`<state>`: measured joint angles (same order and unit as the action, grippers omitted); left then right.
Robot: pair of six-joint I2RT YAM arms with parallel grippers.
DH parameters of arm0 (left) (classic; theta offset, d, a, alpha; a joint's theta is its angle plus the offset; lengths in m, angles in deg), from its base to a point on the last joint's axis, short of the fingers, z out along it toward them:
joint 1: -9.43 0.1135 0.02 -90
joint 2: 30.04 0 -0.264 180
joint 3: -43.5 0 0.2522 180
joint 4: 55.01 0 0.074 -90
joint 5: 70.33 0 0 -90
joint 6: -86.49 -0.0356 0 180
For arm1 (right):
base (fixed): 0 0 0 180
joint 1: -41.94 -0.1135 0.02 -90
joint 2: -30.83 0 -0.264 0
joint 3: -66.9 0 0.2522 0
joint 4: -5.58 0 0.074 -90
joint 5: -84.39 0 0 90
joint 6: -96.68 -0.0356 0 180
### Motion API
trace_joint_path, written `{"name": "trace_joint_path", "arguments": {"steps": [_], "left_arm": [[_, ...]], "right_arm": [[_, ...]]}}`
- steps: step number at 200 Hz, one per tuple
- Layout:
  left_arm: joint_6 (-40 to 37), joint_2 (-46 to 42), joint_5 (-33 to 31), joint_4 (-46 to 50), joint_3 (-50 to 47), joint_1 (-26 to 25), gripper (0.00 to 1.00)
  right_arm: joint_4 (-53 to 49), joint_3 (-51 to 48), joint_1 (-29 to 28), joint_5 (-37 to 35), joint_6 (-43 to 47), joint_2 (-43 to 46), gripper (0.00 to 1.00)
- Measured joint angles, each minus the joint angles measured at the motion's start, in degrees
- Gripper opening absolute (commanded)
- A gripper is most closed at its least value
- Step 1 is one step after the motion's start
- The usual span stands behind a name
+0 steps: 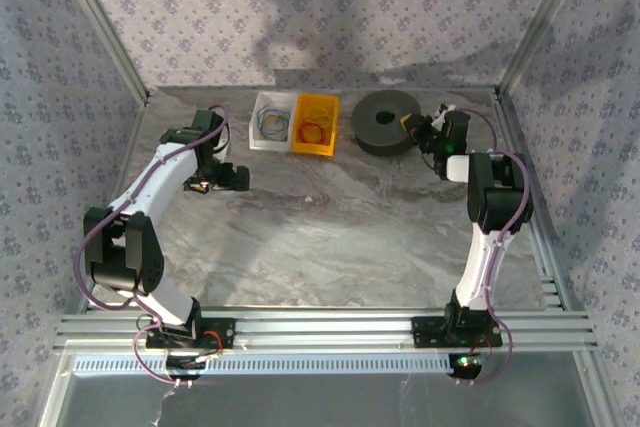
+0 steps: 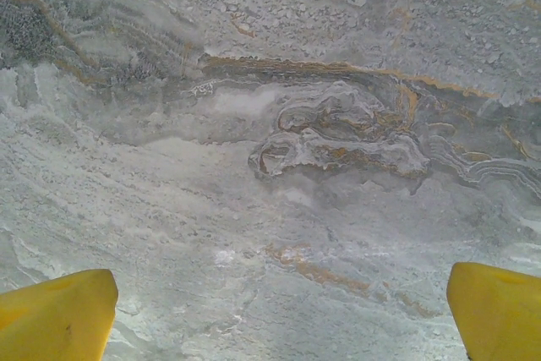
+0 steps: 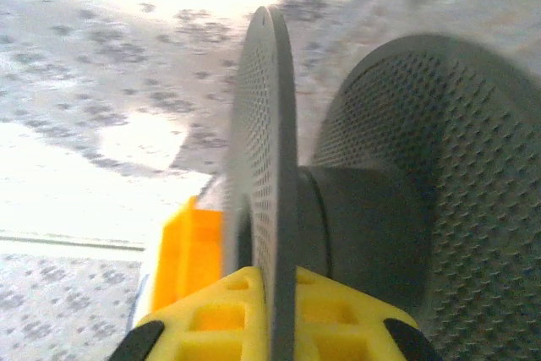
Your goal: Wrap the cables
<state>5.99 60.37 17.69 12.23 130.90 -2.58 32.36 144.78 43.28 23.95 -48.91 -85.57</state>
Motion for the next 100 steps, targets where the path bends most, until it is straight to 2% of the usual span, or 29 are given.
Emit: {"name": "trace_joint_path", "arguments": {"steps": [52, 100], "left_arm": [[0.0, -0.2, -0.2, 0.5, 0.0, 0.0, 1.0], [0.0, -0.5, -0.4, 0.5, 0.0, 0.0, 1.0]], "right_arm": [[-11.8, -3.9, 1.1, -2.4, 8.2, 11.3, 0.0], [-26.9, -11.9, 0.4, -0.2, 15.2, 28.4, 0.0]]}}
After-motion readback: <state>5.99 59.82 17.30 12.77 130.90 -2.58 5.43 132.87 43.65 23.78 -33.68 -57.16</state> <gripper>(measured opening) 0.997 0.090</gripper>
